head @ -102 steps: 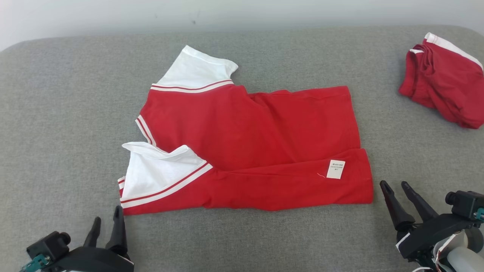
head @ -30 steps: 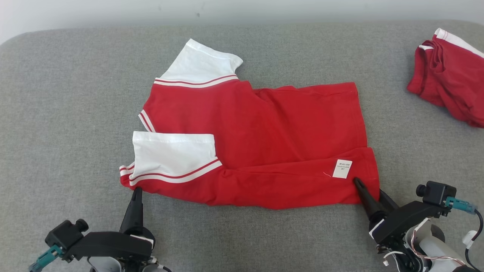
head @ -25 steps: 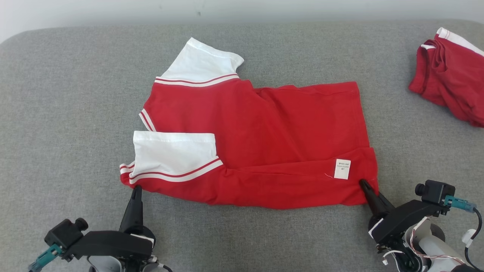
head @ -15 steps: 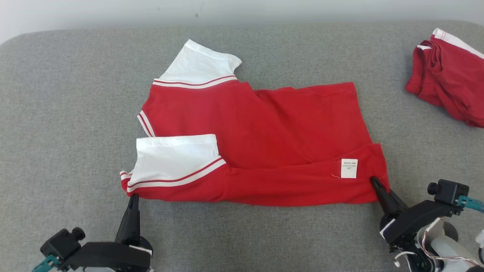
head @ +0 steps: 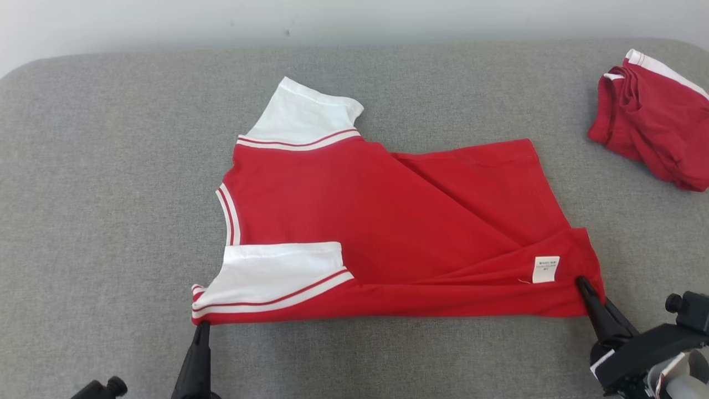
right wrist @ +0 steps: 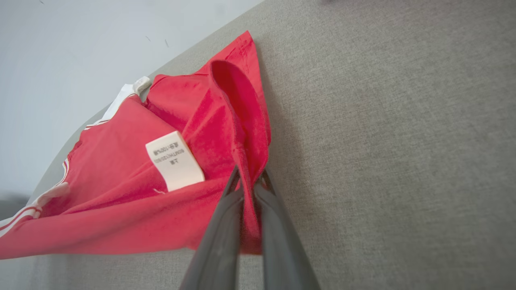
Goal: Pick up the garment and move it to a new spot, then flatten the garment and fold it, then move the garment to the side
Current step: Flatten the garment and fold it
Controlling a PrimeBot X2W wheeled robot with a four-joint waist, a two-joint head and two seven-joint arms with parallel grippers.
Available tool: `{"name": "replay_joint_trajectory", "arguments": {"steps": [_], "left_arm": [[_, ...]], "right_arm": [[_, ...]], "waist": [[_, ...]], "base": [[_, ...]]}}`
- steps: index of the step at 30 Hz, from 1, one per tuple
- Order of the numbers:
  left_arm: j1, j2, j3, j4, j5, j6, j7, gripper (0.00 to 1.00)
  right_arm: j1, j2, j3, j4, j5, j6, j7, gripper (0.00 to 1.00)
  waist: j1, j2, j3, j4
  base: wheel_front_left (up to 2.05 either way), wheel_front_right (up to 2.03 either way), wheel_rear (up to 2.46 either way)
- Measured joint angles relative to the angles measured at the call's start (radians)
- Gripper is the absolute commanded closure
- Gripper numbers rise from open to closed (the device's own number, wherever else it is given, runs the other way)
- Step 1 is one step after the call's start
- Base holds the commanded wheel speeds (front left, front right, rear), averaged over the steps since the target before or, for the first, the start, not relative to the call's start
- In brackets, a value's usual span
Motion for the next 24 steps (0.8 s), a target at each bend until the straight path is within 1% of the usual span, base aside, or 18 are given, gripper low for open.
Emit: {"name": "replay_joint_trajectory", "arguments": {"steps": [6,11,13,17,24], "left_arm": [[0.08,0.0,-0.03,-0.085,0.002,0.004,0.002,1.0],[0.13,0.001,-0.038,-0.119,0.005,0.023,0.01,1.0],[0.13,0.001,-0.039,-0.119,0.005,0.035,0.02,1.0],[0.099,0.011,-0.031,-0.076,0.007,0.066,0.046,1.0],[0.011,0.016,-0.027,0.03,0.023,0.093,0.081,1.0]], "right_arm": [[0.078,-0.034,-0.013,-0.063,0.0,0.0,-0.021,1.0],[0.135,-0.058,-0.028,-0.107,-0.001,-0.003,-0.03,1.0],[0.142,-0.063,-0.031,-0.117,-0.001,-0.012,-0.03,1.0],[0.105,-0.048,-0.018,-0.121,-0.001,-0.012,-0.013,1.0],[0.043,-0.027,-0.014,-0.06,0.02,-0.011,0.032,1.0]], "waist": [[0.0,0.0,-0.008,0.004],[0.0,0.0,-0.009,0.003],[-0.0001,0.0,-0.007,0.002],[-0.0001,0.0,-0.003,-0.008],[0.0,0.0,0.006,-0.017]], "base": [[0.0,0.0,0.0],[0.0,0.0,0.0],[0.0,0.0,0.0],[0.0,0.0,0.0],[0.0,0.0,0.0]]}}
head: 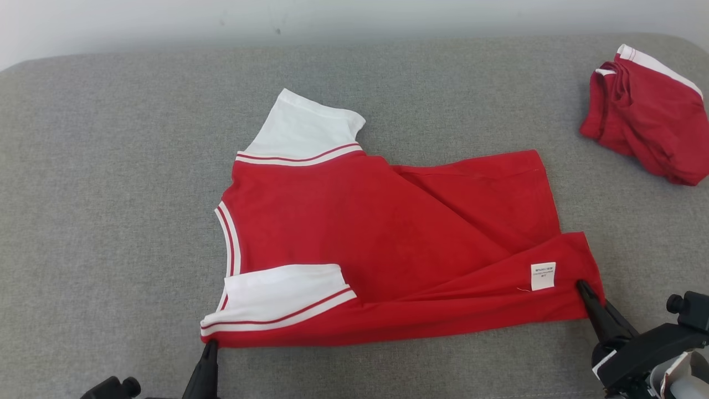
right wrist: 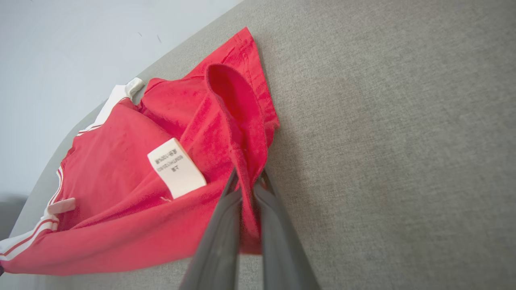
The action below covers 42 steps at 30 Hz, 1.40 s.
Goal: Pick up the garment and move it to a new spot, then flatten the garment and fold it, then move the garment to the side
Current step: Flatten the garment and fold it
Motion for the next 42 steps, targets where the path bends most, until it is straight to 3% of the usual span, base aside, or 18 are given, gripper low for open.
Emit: {"name": "replay_joint_trajectory", "arguments": {"steps": [5,6,7,8,9,10,17,31,42], "left_arm": [[-0.005,-0.003,0.0,0.065,0.015,0.007,0.015,1.0],[-0.006,-0.004,0.001,0.075,0.017,0.007,0.016,1.0],[-0.008,-0.005,0.001,0.085,0.017,0.008,0.016,0.94],[-0.011,-0.006,0.001,0.092,0.02,0.008,0.016,0.66],[-0.02,-0.006,0.001,0.099,0.025,0.009,0.016,0.13],[-0.03,-0.006,0.001,0.106,0.028,0.011,0.016,0.0],[-0.061,-0.002,0.004,0.134,0.043,0.017,0.015,0.0],[-0.063,0.093,0.058,0.156,0.14,0.026,-0.014,0.0],[-0.284,0.119,-0.036,0.134,0.241,0.026,0.015,0.0]], "right_arm": [[-0.021,0.021,0.003,0.046,0.01,0.001,0.019,1.0],[-0.021,0.023,0.004,0.056,0.01,0.001,0.019,0.89],[-0.023,0.027,0.006,0.067,0.01,0.001,0.02,0.6],[-0.026,0.032,0.007,0.074,0.012,0.001,0.026,0.51],[-0.029,0.035,0.008,0.08,0.012,0.001,0.028,0.0],[-0.033,0.037,0.008,0.087,0.013,0.001,0.028,0.0],[-0.037,0.041,0.007,0.123,0.015,0.001,0.026,0.0],[-0.031,-0.012,-0.013,0.131,-0.012,-0.001,-0.018,0.0],[-0.132,-0.08,-0.026,0.052,-0.073,-0.018,-0.023,0.0]], "waist": [[0.0,0.0,0.003,0.0],[0.0,0.0,0.004,0.0],[0.0,0.0,0.004,0.0],[0.0,0.0,0.004,0.001],[0.0,0.0,0.003,0.002],[0.0,0.0,0.003,0.002],[0.0,0.0,-0.006,0.004],[0.0,0.0,-0.023,-0.012],[0.0,0.0,-0.011,-0.027]], "base": [[0.0,0.0,0.0],[0.0,0.0,0.0],[0.0,0.0,0.0],[0.0,0.0,0.0],[0.0,0.0,0.0],[0.0,0.0,0.0],[0.0,0.0,0.0],[0.0,0.0,0.0],[0.0,0.0,0.0]]}}
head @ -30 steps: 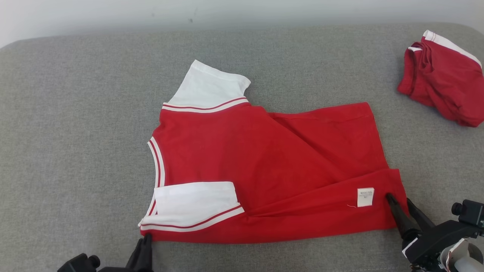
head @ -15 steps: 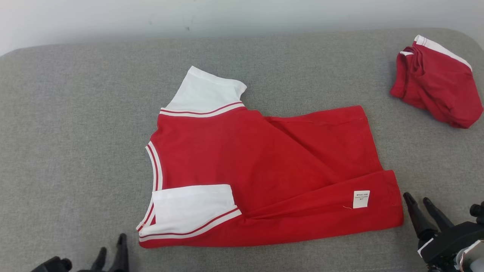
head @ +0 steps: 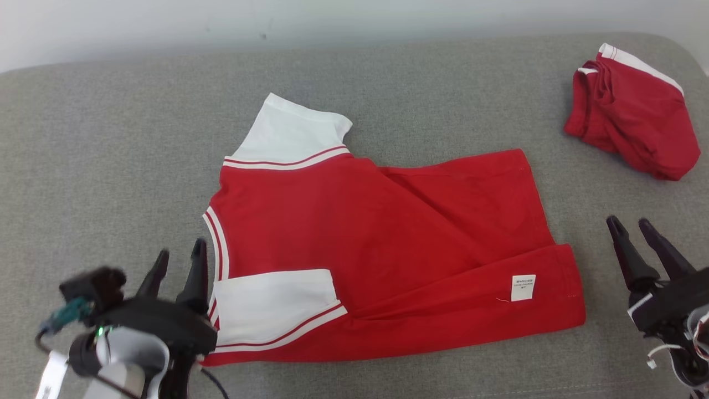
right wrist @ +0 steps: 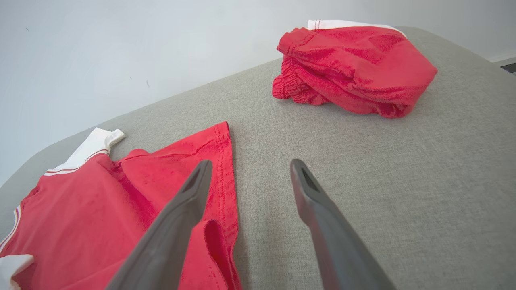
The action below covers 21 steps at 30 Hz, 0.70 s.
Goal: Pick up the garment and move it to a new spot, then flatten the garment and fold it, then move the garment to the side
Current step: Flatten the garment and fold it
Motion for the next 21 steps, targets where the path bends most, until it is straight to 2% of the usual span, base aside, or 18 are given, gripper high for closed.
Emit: {"name": "replay_joint_trajectory", "arguments": {"steps": [13,21], "left_arm": [[-0.38,0.024,-0.089,0.173,0.134,0.0,0.125,0.0],[-0.616,0.018,-0.143,0.277,0.224,0.0,0.193,0.0]], "right_arm": [[-0.199,-0.003,0.052,-0.101,-0.077,0.001,0.107,0.0],[-0.304,-0.014,0.067,-0.143,-0.107,0.001,0.163,0.0]], "waist": [[0.0,0.0001,0.095,-0.027],[0.0002,0.0001,0.181,-0.045]], "base": [[0.0,0.0,0.0],[0.0,0.0,0.0]]}}
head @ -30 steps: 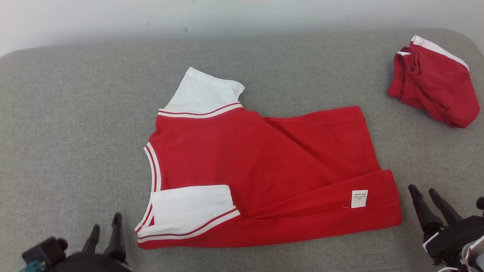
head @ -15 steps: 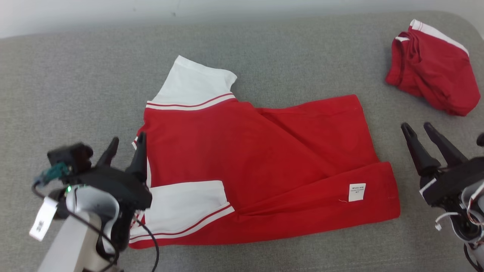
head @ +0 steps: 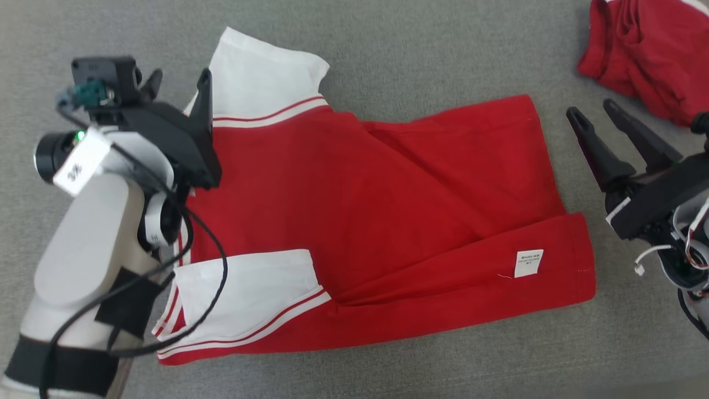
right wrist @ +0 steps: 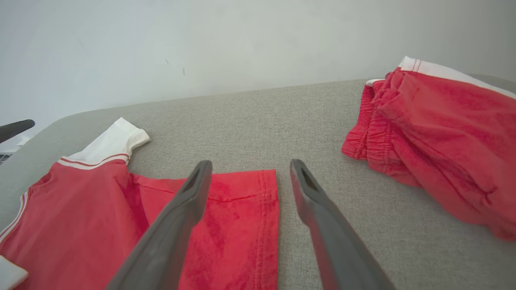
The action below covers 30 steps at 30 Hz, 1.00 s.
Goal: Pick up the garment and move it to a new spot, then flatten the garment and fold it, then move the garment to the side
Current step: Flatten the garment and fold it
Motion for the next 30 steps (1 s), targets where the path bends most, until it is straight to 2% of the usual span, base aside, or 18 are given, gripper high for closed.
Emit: {"name": "replay_joint_trajectory", "arguments": {"steps": [15,22,30], "left_arm": [[-0.29,0.006,-0.039,0.251,0.115,0.0,0.101,0.0],[-0.369,0.018,-0.04,0.355,0.147,0.0,0.108,0.0],[-0.437,0.011,-0.026,0.449,0.202,0.0,0.084,0.0]], "right_arm": [[-0.163,0.05,0.051,-0.037,-0.035,0.01,0.073,0.0],[-0.189,0.063,0.067,-0.03,-0.035,0.018,0.081,0.0],[-0.194,0.066,0.073,-0.007,-0.035,0.019,0.08,0.0]], "waist": [[0.0,0.0,0.146,-0.075],[-0.0001,0.0,0.193,-0.129],[-0.0002,0.0,0.217,-0.157]], "base": [[0.0,0.0,0.0],[0.0,0.0,0.0],[0.0,0.0,0.0]]}}
